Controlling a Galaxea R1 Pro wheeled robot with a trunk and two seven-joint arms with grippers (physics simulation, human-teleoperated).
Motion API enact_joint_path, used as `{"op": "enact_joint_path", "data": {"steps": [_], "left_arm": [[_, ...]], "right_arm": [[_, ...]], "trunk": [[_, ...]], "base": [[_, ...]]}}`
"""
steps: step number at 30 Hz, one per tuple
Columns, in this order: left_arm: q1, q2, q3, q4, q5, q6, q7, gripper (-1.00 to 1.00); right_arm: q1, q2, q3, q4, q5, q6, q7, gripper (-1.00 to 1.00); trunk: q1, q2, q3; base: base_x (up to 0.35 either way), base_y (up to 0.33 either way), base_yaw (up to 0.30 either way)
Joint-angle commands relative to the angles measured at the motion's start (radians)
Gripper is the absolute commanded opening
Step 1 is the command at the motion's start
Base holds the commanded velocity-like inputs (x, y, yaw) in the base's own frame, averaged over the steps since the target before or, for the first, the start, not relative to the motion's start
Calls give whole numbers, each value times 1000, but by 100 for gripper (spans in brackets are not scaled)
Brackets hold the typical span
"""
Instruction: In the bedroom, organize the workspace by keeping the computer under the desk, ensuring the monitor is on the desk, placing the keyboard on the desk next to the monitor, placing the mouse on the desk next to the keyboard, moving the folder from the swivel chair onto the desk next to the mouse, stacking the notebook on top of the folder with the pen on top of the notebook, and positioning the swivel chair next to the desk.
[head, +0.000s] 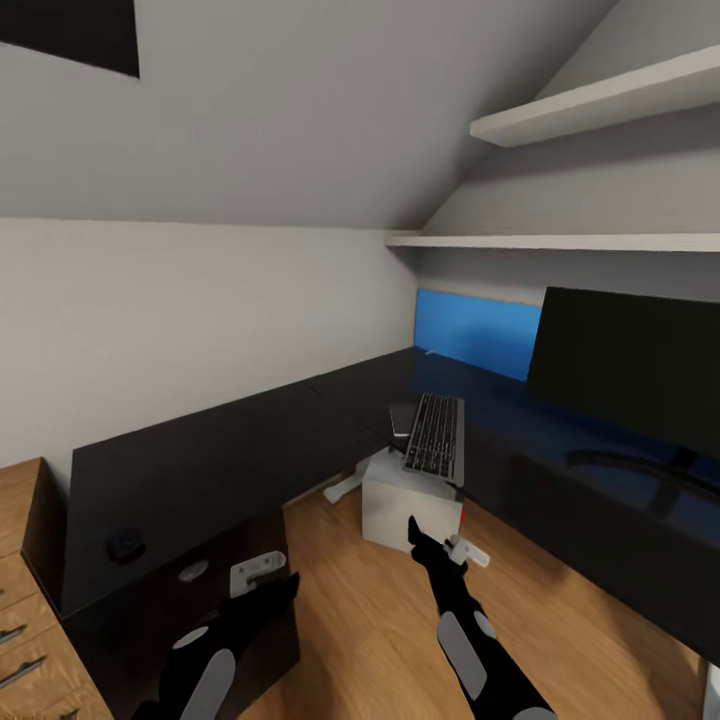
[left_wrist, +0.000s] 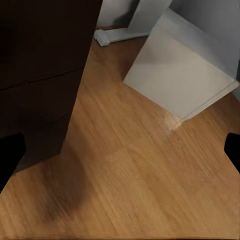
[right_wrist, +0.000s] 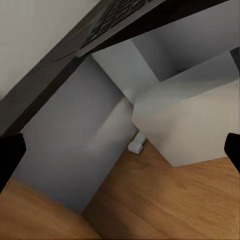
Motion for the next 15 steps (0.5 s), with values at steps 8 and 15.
{"op": "enact_joint_path", "data": {"steps": [8,15], "left_arm": [[-1,2,-2,34,10,0,11,100],[-1,2,-3,41,7,0,12,100]], "right_arm": [[-2,0,0,2,-18,-4,89,100],[-5,0,8,-3,-129,20,90,100]], "trunk": [[31,-57,-26],[58,-106,-48]], "base": [[0,0,0],[0,0,0]]}}
